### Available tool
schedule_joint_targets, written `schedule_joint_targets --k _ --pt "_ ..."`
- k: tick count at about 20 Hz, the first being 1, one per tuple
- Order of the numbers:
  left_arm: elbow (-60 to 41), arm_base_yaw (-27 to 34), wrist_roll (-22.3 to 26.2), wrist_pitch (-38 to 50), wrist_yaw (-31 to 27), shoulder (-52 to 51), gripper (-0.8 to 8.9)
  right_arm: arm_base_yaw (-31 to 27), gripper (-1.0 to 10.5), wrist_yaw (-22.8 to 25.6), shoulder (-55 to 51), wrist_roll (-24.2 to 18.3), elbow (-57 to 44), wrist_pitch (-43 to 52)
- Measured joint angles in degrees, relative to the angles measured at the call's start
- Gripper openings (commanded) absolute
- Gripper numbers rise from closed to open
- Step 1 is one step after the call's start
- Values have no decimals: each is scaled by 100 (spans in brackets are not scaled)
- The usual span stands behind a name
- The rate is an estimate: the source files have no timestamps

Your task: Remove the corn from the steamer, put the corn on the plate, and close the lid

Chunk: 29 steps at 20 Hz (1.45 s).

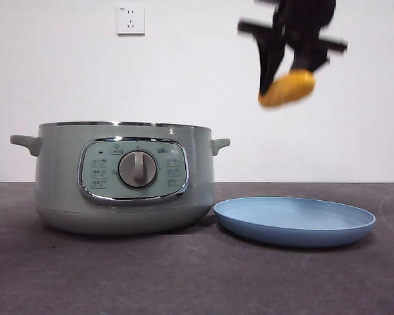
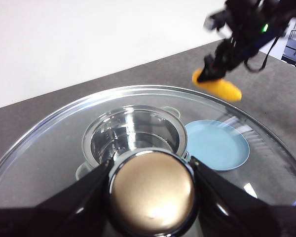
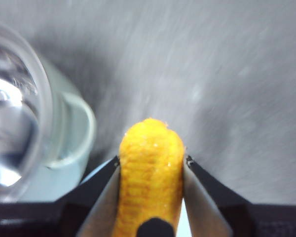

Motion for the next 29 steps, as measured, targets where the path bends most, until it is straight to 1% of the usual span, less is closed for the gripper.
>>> schedule_joint_targets --k 3,6,10,13,18,20,21,22,25,26,29 --pt "0 2 0 -24 0 0 -8 -2 -11 -151 2 74 -1139 970" --pt "0 2 0 -133 0 0 -8 -4 -12 -297 4 289 -2203 2081" --pt "0 2 0 -153 -4 0 -8 -4 -12 -297 4 376 -3187 3163" --pt "0 0 0 -153 -4 0 -8 -4 -11 -284 4 433 -3611 3711" --pt "0 0 0 -144 -4 149 -8 -90 -10 -282 170 452 -3622 3888" --pt "0 2 0 -90 -4 282 -8 -111 11 -291 205 457 -3604 3899" --pt "0 0 -2 -9 -4 361 -8 -111 43 -289 208 457 -3602 3904" --pt "0 0 0 85 -4 433 -8 -111 152 -289 208 457 -3602 3904" --pt "-2 2 0 363 31 667 -8 -111 557 -286 168 457 -3602 3856" --pt "-26 2 0 490 114 721 -8 -111 601 -282 118 459 -3606 3755" --pt "-396 0 -2 1113 289 835 -8 -111 604 -280 -343 457 -3650 3467"
